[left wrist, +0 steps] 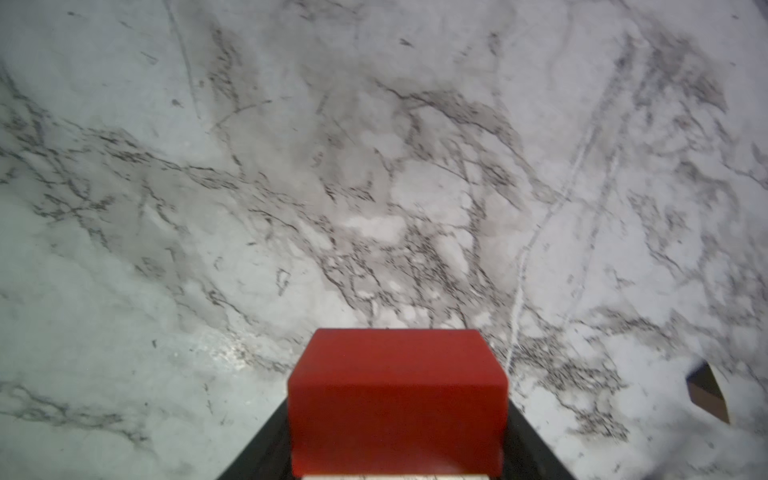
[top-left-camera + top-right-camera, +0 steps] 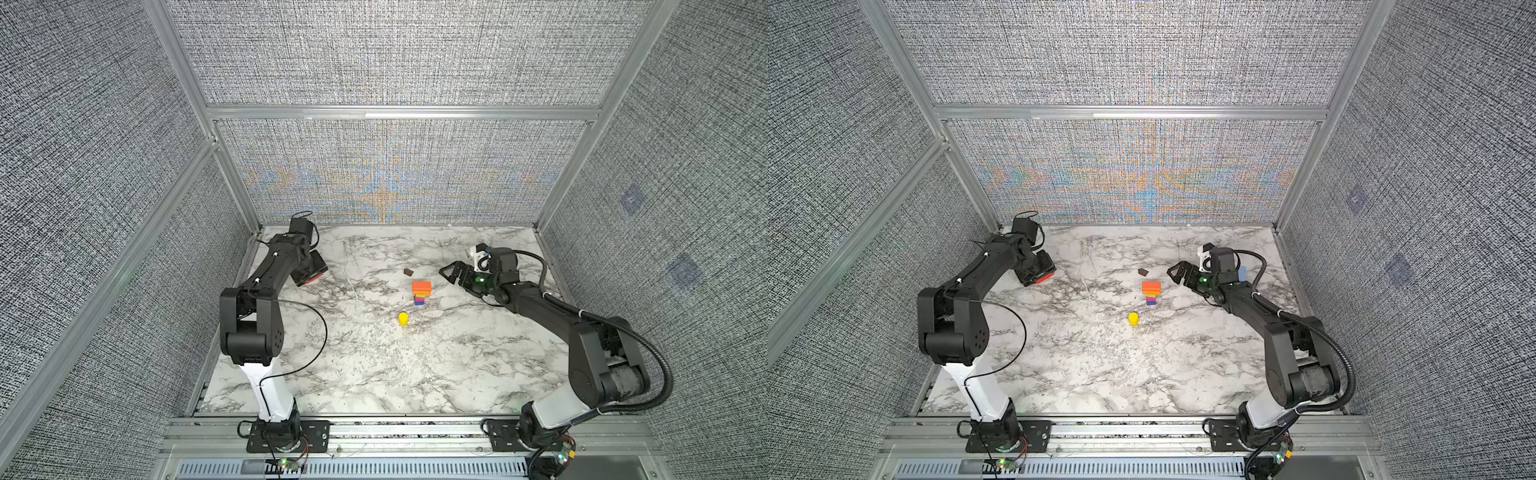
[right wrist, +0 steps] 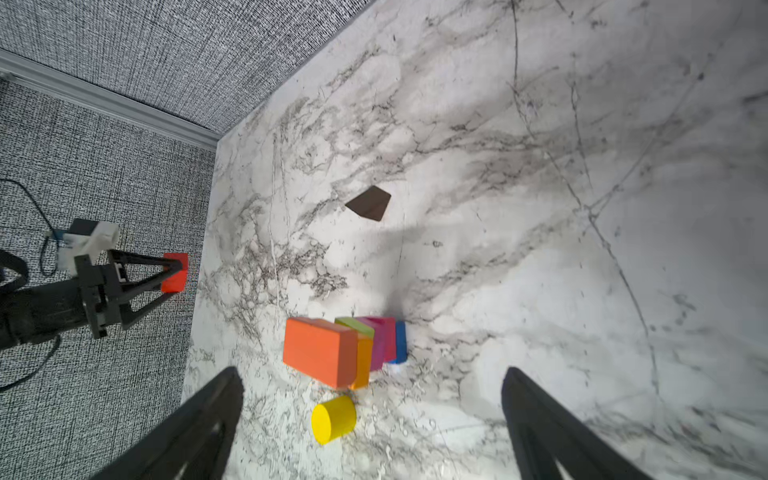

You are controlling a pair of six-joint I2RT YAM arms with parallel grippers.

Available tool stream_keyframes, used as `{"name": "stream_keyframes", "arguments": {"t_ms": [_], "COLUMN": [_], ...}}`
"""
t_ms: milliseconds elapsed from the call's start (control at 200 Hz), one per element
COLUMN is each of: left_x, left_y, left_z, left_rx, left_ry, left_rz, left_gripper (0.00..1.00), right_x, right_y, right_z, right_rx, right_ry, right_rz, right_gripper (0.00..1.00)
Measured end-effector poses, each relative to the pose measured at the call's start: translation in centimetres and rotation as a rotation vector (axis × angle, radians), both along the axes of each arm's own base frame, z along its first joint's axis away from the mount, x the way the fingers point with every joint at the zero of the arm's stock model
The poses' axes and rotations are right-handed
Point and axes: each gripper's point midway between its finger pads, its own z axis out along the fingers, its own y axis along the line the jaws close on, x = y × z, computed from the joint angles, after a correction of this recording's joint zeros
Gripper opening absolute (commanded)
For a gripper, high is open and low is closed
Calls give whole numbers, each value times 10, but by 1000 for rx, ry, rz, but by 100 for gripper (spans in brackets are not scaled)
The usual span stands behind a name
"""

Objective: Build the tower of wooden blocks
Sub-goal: 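Carry the small red block over the stack with the left gripper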

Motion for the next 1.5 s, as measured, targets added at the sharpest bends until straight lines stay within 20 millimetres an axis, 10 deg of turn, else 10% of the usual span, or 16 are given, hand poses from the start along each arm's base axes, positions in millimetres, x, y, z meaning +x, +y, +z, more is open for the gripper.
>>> {"name": "stream_keyframes", "arguments": {"t_ms": [680,1501], "left_x": [-26,-47], "left_y": [-164,-297], "left_z": [73,55], "left_rx": [57,92], "left_ry": [-83,-146], "left_rz": [-388,-481], "left_gripper": [49,49], "right_x": [-50,-70], "right_y": [-44,-82], "right_z": [13,-2], "right_rx": [-90,-87], "right_ry": [12,66], "right_rz": [-72,-196], "right_gripper": [99,99]}}
